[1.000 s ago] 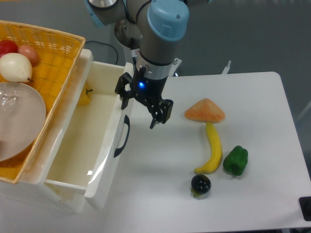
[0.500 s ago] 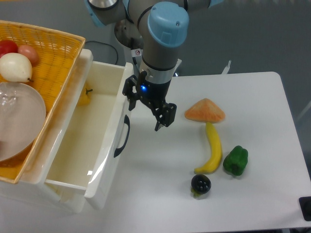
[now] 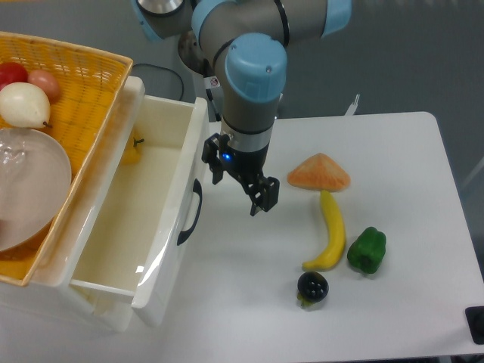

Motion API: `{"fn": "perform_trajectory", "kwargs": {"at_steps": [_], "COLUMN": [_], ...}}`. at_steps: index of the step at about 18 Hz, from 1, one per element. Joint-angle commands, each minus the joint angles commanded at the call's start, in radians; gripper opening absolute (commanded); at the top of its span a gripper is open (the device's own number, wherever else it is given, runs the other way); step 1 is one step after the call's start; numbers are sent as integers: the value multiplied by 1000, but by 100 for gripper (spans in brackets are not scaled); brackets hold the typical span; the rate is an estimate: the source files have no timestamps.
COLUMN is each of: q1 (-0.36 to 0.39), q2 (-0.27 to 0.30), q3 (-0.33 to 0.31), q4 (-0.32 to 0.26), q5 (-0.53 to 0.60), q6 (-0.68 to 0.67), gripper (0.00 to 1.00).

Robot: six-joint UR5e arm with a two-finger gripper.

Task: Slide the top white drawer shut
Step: 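Move the gripper away from the drawer and lower it beside the drawer front, then swing the gripper toward the open drawer's front panel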

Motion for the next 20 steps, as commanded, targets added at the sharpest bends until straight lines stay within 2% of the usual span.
{"fn": "perform_trajectory", "kwargs": {"at_steps": [2,5,8,12,15,20], "q1": [12,23,28,32,34,49], "q2": [-3,-17,-28,-63,-74,-86], "q3": [0,6,9,3,5,8], "q4": [-2,-2,-6,-11,-11,-2], "q5": [15,12,14,-13,-53,-55], "q6": [-12,-150,-219,-434,-448,-469], "gripper": [100,100,100,100,100,100]}}
